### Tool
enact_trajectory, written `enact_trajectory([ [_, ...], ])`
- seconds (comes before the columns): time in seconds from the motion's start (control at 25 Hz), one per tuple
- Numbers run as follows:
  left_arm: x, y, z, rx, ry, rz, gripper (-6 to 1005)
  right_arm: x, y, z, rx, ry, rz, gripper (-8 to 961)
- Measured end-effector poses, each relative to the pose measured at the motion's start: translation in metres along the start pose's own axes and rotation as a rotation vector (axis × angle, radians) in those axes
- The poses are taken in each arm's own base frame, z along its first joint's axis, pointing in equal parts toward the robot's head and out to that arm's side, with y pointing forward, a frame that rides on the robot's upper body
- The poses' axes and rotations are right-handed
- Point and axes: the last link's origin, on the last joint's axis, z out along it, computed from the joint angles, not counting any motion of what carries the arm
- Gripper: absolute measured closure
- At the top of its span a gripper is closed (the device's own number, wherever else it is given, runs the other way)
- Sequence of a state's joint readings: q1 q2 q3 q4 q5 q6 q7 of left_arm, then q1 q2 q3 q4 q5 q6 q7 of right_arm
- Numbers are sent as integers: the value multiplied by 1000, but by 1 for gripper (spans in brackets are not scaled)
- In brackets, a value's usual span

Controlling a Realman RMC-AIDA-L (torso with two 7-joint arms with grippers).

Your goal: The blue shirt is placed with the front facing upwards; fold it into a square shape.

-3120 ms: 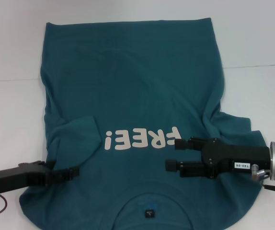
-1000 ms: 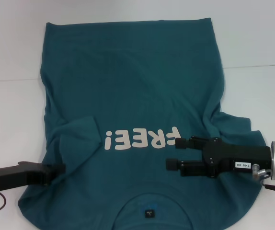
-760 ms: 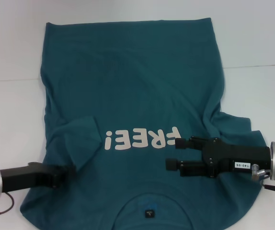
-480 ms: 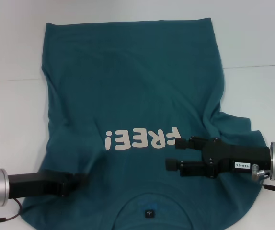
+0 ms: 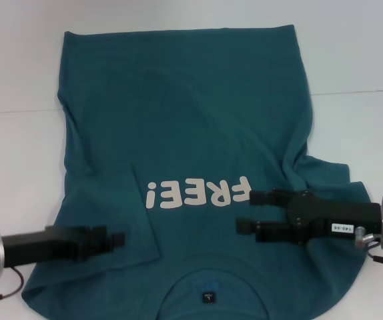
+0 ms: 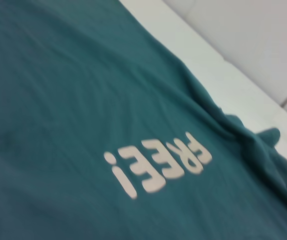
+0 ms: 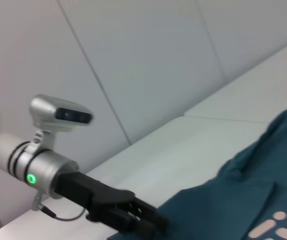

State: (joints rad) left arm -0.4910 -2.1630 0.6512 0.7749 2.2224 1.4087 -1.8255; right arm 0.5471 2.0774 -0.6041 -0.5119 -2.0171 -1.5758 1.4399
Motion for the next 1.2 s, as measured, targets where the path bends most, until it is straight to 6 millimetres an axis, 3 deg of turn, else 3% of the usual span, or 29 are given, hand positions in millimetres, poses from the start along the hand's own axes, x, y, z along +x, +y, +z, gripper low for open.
enact_trajectory([
  [0.2,10,-1,-8,-2,90,3,519,2,-14,-22,94,-8,70,8],
  [0.64,25,-2,-12,7,168,40,103,-2,-36,-81,289,-8,194,9],
  [0.92,19,-1,-13,11,153,176,113,-5,-54,-106,421,14,363,8],
  [1.2,11,3,-8,-11,127,233,113,-12,-71,-111,530,-8,461,9],
])
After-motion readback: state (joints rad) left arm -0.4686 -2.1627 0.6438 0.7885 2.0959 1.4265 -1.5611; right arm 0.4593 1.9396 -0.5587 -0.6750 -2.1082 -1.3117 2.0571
